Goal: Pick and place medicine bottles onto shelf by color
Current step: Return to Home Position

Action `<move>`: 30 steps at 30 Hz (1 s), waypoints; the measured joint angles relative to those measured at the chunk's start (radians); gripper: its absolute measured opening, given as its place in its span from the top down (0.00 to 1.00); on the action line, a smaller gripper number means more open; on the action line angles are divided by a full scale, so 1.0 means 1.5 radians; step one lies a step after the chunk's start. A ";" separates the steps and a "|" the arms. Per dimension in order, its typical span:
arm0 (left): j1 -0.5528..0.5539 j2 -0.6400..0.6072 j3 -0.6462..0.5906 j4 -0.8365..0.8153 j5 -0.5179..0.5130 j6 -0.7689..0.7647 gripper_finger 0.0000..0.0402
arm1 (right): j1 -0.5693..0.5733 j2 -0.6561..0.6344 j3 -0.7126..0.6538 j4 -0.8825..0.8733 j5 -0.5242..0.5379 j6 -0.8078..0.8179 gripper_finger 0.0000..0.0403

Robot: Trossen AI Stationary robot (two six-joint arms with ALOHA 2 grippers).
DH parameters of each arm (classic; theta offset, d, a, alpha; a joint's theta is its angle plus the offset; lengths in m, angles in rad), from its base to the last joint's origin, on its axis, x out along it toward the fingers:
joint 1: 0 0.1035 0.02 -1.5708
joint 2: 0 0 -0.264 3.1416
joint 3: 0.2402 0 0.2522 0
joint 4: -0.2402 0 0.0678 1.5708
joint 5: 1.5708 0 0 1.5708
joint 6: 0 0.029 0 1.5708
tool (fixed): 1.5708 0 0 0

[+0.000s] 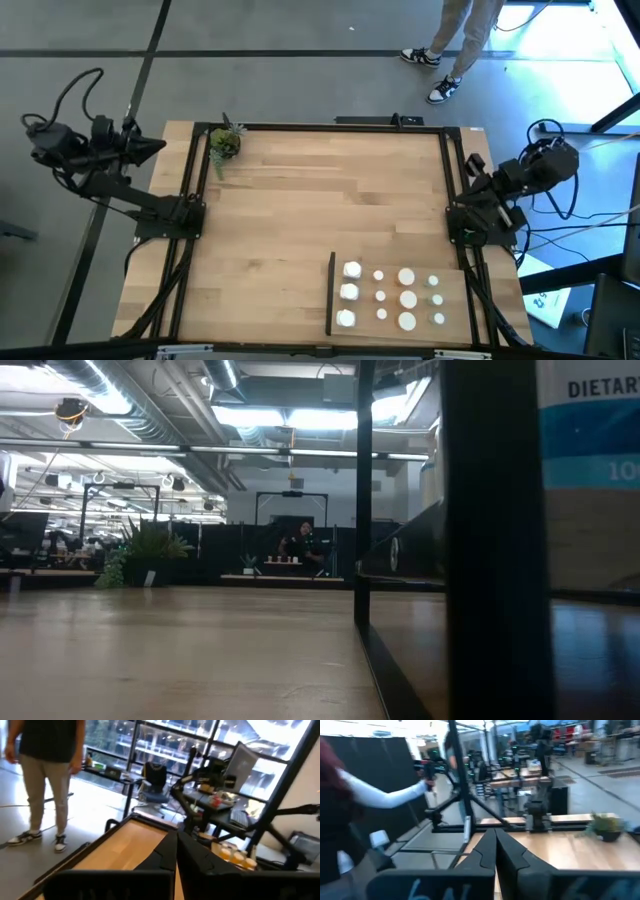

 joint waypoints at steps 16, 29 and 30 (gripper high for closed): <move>0.016 -0.084 -0.073 0.044 0.071 0.064 1.00 | 0.000 -0.203 -0.195 0.116 -0.009 -0.040 1.00; 0.041 -0.085 -0.154 0.089 0.104 0.070 1.00 | 0.000 -0.202 -0.325 0.220 -0.035 -0.050 1.00; 0.041 -0.085 -0.164 0.100 0.113 0.070 1.00 | 0.000 -0.202 -0.335 0.233 -0.036 -0.046 1.00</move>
